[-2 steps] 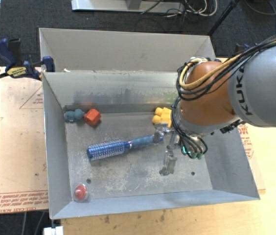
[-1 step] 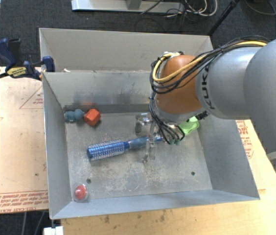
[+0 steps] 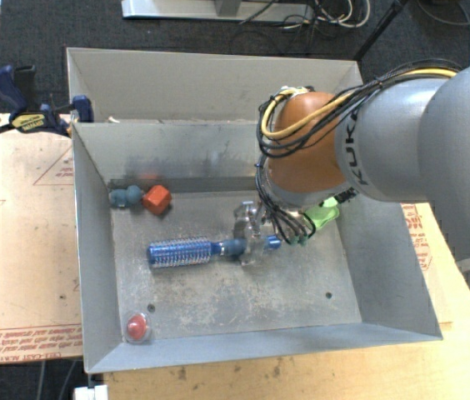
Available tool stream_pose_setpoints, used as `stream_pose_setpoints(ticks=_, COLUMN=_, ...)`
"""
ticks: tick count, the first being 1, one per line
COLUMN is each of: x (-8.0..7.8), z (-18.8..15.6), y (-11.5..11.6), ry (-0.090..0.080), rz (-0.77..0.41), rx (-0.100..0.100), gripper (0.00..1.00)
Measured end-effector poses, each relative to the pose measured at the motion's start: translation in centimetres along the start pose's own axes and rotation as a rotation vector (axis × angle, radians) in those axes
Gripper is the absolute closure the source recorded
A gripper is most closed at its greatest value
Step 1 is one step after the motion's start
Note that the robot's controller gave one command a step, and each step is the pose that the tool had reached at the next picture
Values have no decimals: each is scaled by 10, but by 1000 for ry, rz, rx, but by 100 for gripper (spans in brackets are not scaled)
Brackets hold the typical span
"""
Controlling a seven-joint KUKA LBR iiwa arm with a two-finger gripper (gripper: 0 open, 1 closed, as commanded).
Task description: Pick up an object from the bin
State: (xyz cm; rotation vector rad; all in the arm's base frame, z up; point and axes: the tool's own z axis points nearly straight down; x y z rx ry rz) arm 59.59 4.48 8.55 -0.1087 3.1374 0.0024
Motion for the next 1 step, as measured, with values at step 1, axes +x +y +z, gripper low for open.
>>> stream_pose_setpoints(ticks=1, x=24, z=-162, y=3, ry=-7, rz=-57, rx=1, gripper=100)
